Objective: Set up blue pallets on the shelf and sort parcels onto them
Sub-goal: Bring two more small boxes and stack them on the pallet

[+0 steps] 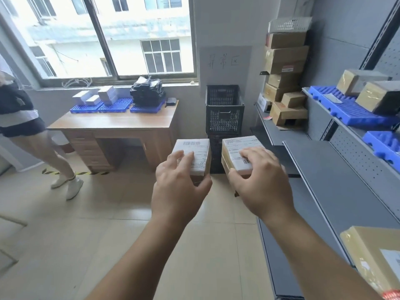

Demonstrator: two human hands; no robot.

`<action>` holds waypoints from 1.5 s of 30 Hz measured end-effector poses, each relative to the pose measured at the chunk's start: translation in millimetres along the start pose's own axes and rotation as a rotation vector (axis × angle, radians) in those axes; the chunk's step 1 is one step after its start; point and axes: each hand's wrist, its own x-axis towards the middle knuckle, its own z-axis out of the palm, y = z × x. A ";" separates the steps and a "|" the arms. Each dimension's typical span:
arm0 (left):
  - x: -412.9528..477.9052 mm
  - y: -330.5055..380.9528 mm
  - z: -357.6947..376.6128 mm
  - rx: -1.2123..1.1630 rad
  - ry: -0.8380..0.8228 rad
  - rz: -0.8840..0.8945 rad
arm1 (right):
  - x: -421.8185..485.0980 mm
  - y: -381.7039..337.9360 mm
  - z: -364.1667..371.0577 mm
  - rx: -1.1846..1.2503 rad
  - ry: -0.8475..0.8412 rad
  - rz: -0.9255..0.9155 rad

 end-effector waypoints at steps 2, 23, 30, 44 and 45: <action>31.3 -5.0 15.0 -0.002 -0.002 0.006 | 27.6 8.1 17.1 -0.014 0.000 0.007; 370.1 -4.1 172.8 -0.071 -0.163 0.237 | 311.7 87.9 144.4 -0.168 0.171 0.186; 452.4 62.6 235.6 -0.072 -0.149 0.291 | 401.5 159.0 135.8 -0.171 0.261 0.160; 566.5 181.7 352.3 -0.174 -0.183 0.491 | 519.9 263.3 88.4 -0.289 0.408 0.226; 574.4 190.4 360.8 -0.191 -0.193 0.518 | 525.4 268.2 84.7 -0.311 0.439 0.234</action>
